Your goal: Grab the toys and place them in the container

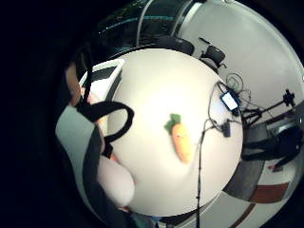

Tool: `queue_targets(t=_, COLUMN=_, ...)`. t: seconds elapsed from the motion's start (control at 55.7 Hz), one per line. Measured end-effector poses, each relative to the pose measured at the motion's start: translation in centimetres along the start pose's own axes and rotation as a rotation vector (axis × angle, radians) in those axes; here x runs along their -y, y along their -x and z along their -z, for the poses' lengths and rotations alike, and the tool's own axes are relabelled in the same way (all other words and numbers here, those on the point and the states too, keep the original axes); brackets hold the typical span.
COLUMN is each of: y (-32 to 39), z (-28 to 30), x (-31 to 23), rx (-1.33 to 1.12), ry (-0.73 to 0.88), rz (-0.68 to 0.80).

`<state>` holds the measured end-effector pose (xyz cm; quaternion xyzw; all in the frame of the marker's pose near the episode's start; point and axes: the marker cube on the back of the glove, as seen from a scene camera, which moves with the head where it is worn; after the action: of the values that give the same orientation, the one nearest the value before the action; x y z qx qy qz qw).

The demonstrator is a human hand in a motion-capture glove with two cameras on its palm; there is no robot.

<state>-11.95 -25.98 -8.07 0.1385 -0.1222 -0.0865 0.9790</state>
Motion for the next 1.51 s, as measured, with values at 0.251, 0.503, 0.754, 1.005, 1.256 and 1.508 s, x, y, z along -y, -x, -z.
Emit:
queue_targets(t=0.251, y=16.1, z=-6.4, x=9.0, rx=0.122, ry=0.052, rz=0.165)
queue_targets(t=0.503, y=19.1, z=-11.5, x=11.7, rx=0.083, ry=0.149, rz=0.126)
queue_targets(t=0.754, y=16.6, z=-15.3, x=9.1, rx=0.127, ry=0.353, rz=0.073)
queue_targets(t=1.005, y=12.1, z=-10.3, x=6.2, rx=0.084, ry=0.263, rz=0.08)
queue_targets(t=1.256, y=-2.5, z=0.4, x=0.1, rx=-0.045, ry=0.14, rz=-0.12)
queue_targets(t=1.508, y=-14.4, z=3.1, x=-4.2, rx=-0.144, ry=0.159, rz=-0.346)
